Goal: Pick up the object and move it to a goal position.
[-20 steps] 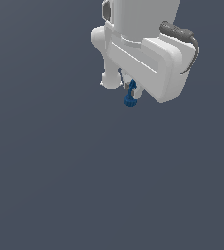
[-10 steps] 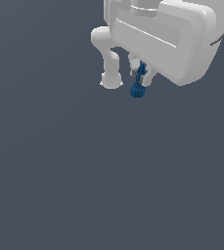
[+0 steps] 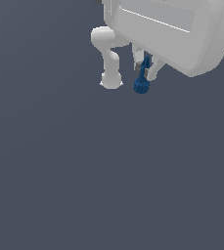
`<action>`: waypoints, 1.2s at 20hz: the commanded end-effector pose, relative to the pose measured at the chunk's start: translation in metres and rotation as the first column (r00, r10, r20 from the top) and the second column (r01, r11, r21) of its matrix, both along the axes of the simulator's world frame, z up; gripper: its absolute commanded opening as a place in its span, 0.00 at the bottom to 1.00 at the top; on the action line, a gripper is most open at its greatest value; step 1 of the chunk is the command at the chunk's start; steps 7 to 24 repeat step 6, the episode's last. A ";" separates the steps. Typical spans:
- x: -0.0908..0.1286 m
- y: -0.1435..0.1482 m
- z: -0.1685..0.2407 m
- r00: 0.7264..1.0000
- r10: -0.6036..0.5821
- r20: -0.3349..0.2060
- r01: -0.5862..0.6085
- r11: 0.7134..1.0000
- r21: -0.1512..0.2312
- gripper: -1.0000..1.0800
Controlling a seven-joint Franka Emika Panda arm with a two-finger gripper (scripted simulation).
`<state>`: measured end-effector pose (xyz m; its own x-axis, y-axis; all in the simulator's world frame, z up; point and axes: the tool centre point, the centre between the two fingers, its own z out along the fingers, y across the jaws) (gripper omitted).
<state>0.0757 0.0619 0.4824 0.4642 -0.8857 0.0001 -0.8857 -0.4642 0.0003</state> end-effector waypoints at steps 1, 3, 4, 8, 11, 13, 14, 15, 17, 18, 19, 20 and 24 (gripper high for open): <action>0.001 0.001 0.002 1.000 0.000 0.000 0.000 1.000 0.000 0.00; 0.001 0.000 0.003 1.000 0.000 0.000 0.000 1.000 0.000 0.00; 0.001 0.000 0.003 1.000 0.000 0.000 0.000 1.000 0.000 0.00; 0.001 0.000 0.003 1.000 0.000 0.000 0.000 1.000 0.000 0.00; 0.001 0.000 0.003 1.000 0.000 0.000 0.000 1.000 0.000 0.00; 0.001 0.000 0.003 1.000 0.000 0.000 0.000 1.000 0.000 0.00; 0.001 0.000 0.003 1.000 0.000 0.000 0.000 1.000 0.000 0.00; 0.001 0.000 0.003 1.000 0.000 0.000 0.000 1.000 0.000 0.00; 0.001 0.000 0.003 1.000 0.000 0.000 0.000 1.000 0.000 0.00; 0.001 0.000 0.003 1.000 0.000 0.000 0.000 1.000 0.000 0.00; 0.001 0.000 0.003 1.000 0.000 0.000 0.000 1.000 0.000 0.00; 0.001 0.000 0.003 1.000 0.000 0.000 0.000 1.000 0.000 0.00; 0.001 0.000 0.003 1.000 0.000 0.000 0.000 1.000 0.000 0.00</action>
